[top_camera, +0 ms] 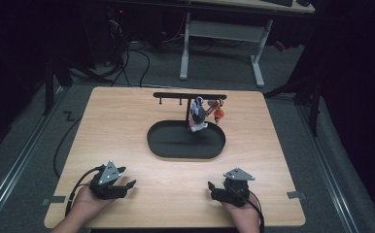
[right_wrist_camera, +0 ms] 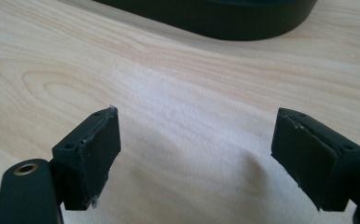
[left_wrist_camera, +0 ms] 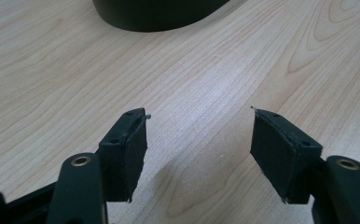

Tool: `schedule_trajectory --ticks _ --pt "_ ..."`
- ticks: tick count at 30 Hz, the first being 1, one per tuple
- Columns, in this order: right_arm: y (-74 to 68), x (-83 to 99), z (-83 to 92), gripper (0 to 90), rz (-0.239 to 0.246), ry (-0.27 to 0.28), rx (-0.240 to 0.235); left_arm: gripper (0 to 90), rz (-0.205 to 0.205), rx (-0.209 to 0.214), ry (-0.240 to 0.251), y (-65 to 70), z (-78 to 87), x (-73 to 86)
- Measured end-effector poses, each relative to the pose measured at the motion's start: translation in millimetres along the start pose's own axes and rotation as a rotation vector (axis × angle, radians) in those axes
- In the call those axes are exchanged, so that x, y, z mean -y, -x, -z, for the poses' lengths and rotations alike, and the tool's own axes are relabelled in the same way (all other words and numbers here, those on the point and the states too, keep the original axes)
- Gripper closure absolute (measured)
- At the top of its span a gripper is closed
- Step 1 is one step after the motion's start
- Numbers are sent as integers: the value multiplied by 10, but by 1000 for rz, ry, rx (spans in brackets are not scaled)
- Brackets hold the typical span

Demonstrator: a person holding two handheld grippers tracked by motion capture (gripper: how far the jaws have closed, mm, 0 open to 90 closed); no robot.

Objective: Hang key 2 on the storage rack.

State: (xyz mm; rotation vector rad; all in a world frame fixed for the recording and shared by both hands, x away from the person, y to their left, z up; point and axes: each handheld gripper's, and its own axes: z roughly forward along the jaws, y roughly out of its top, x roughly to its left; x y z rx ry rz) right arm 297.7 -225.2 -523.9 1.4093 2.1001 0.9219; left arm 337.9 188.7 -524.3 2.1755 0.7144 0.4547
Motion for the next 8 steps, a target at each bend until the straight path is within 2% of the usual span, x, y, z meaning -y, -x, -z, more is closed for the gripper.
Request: schedule_trajectory --ticks 1,3,6,8 --pt "11 9 40 156 27 5 -5 362 3 0 5 0 1 -3" --pt "29 19 53 156 38 18 12 361 4 0 4 -2 6 -5" --pt "76 50 53 155 -2 18 1 359 11 -3 6 -8 11 -5" --pt "82 50 45 155 0 26 1 358 9 -6 9 -5 15 -5"
